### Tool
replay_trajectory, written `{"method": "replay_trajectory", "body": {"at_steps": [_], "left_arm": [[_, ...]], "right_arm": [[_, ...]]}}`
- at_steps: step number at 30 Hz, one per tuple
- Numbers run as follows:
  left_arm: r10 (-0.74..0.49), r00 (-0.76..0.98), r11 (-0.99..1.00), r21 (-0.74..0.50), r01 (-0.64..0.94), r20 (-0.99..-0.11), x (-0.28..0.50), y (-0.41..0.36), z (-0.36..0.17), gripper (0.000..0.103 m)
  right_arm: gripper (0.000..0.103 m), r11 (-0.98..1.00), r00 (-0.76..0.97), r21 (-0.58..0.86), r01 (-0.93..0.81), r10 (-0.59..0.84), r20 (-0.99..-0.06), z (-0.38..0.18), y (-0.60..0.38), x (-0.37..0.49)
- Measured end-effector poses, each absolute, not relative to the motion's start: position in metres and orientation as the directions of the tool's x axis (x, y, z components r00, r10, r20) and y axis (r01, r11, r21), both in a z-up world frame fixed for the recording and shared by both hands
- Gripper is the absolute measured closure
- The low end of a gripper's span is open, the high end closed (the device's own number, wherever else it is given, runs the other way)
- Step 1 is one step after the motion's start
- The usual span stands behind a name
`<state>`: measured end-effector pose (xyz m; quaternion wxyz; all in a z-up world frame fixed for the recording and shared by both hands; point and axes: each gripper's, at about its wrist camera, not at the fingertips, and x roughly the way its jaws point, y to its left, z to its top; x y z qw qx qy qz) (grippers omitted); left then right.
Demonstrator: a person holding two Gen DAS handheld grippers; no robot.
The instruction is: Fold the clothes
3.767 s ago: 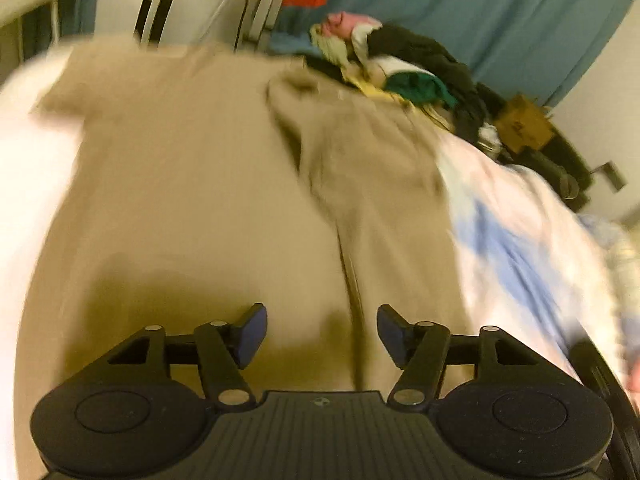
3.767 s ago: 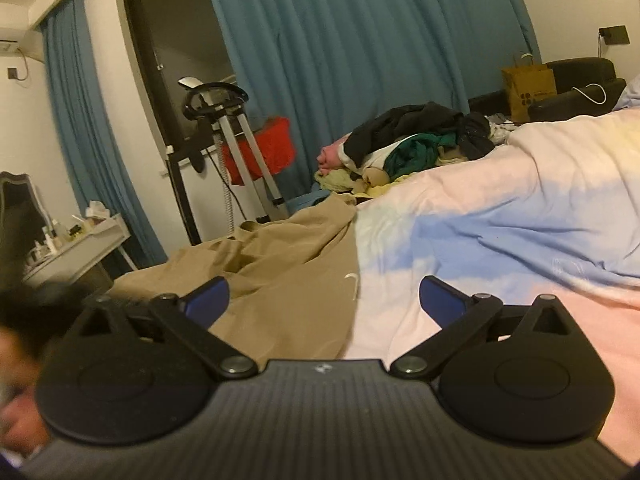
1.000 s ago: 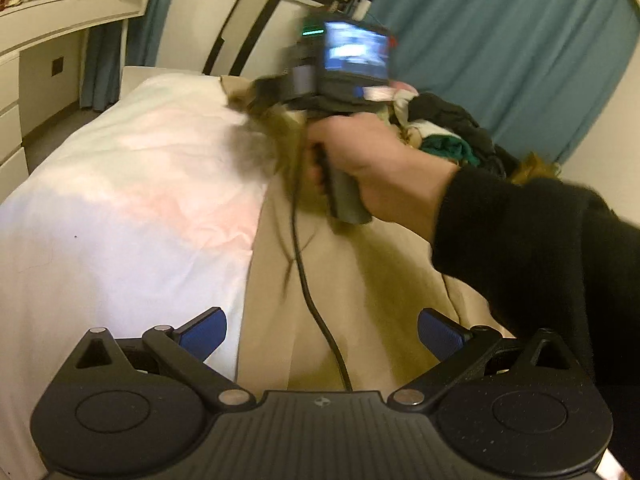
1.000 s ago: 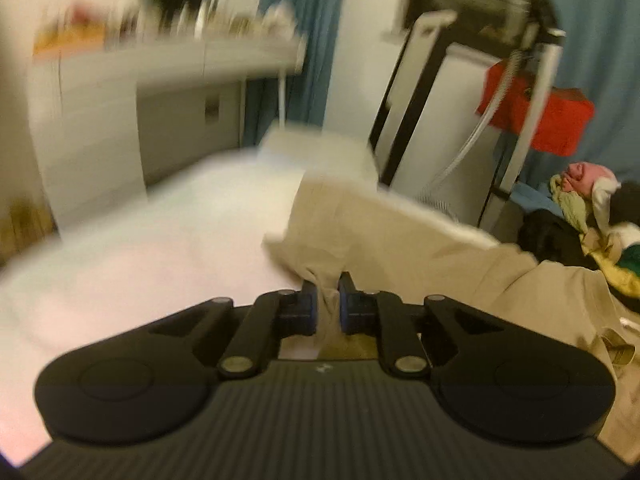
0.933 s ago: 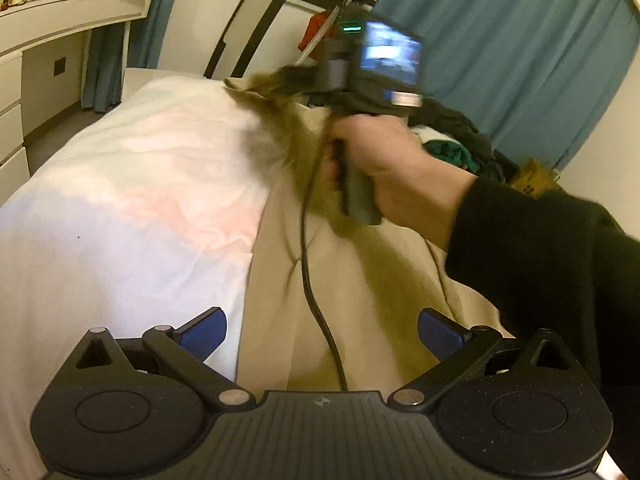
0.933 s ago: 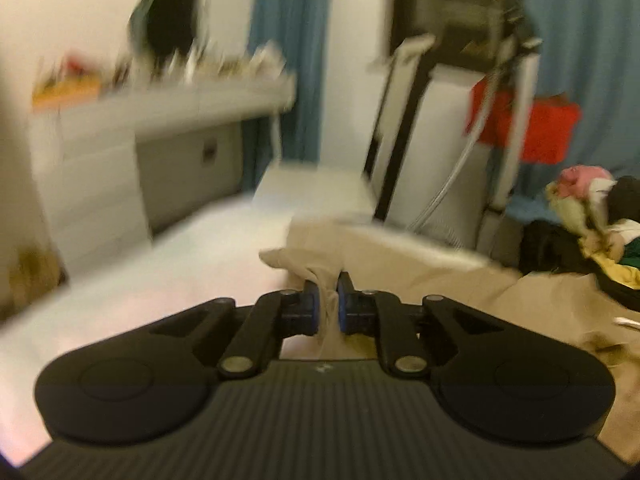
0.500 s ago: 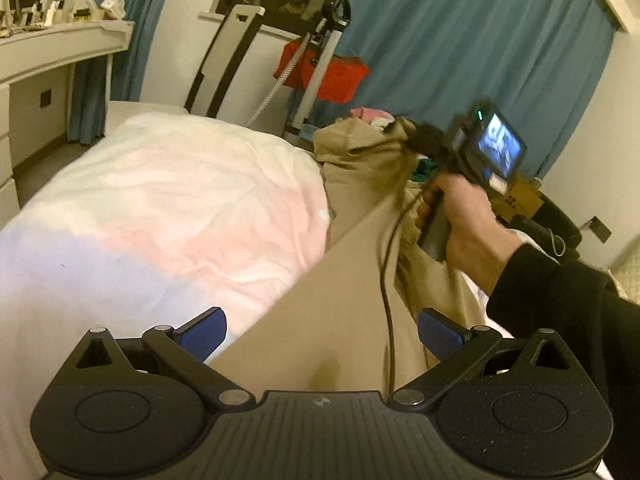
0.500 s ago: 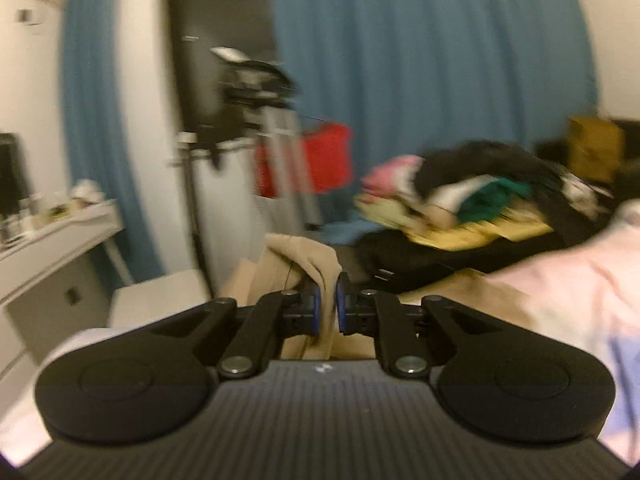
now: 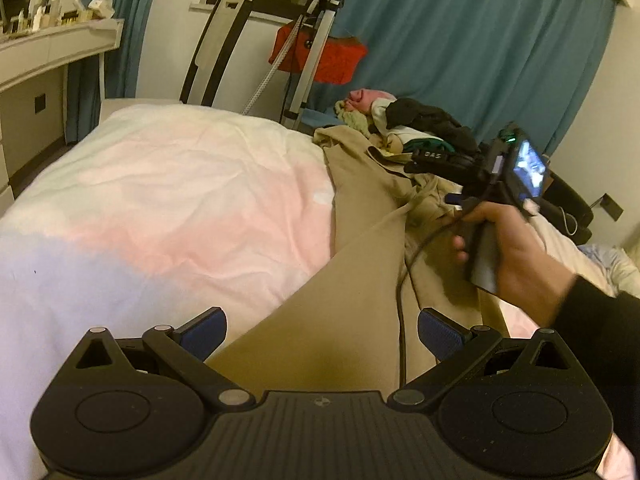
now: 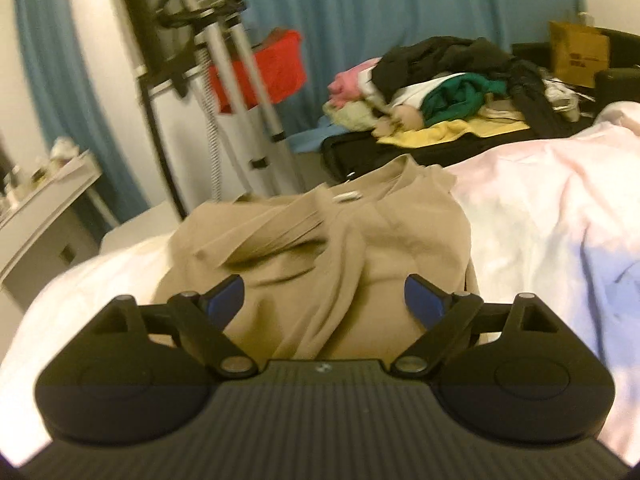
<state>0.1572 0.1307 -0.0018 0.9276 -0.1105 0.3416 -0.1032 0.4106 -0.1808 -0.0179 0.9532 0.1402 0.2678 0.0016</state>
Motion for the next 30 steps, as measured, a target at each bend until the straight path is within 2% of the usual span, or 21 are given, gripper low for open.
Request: {"method": "replay_trajectory", "body": {"at_steps": [5, 12, 17, 20, 22, 25, 30], "left_arm": [[-0.259, 0.762, 0.961, -0.239, 0.140, -0.593, 0.146, 0.123, 0.006, 0.000], [-0.266, 0.784, 0.963, -0.199, 0.184, -0.561, 0.114, 0.114, 0.030, 0.000], [-0.346, 0.793, 0.937, -0.226, 0.266, -0.501, 0.081, 0.110, 0.049, 0.000], [-0.343, 0.807, 0.939, -0.176, 0.295, -0.480, 0.065, 0.100, 0.053, 0.000], [-0.336, 0.806, 0.941, -0.143, 0.306, -0.487, 0.061, 0.092, 0.051, 0.000], [-0.329, 0.790, 0.943, -0.131, 0.307, -0.517, 0.061, 0.084, 0.046, 0.000], [-0.375, 0.716, 0.927, -0.248, 0.281, -0.589, 0.071, 0.100, 0.042, 0.000]], "right_arm": [[0.015, 0.976, 0.867, 0.217, -0.016, 0.121, -0.483, 0.020, -0.165, 0.344], [0.015, 0.968, 0.889, 0.240, -0.074, 0.173, -0.423, 0.072, -0.153, 0.203], [0.015, 0.963, 0.920, 0.257, -0.084, 0.174, -0.351, 0.088, -0.148, 0.105], [0.015, 0.961, 0.940, 0.265, -0.078, 0.159, -0.302, 0.086, -0.151, 0.063], [0.015, 0.957, 0.951, 0.282, -0.069, 0.149, -0.271, 0.076, -0.158, 0.045], [0.015, 0.952, 0.945, 0.302, -0.041, 0.136, -0.299, 0.058, -0.169, 0.040], [0.015, 0.958, 0.937, 0.286, -0.008, 0.107, -0.332, 0.042, -0.182, 0.042]]}}
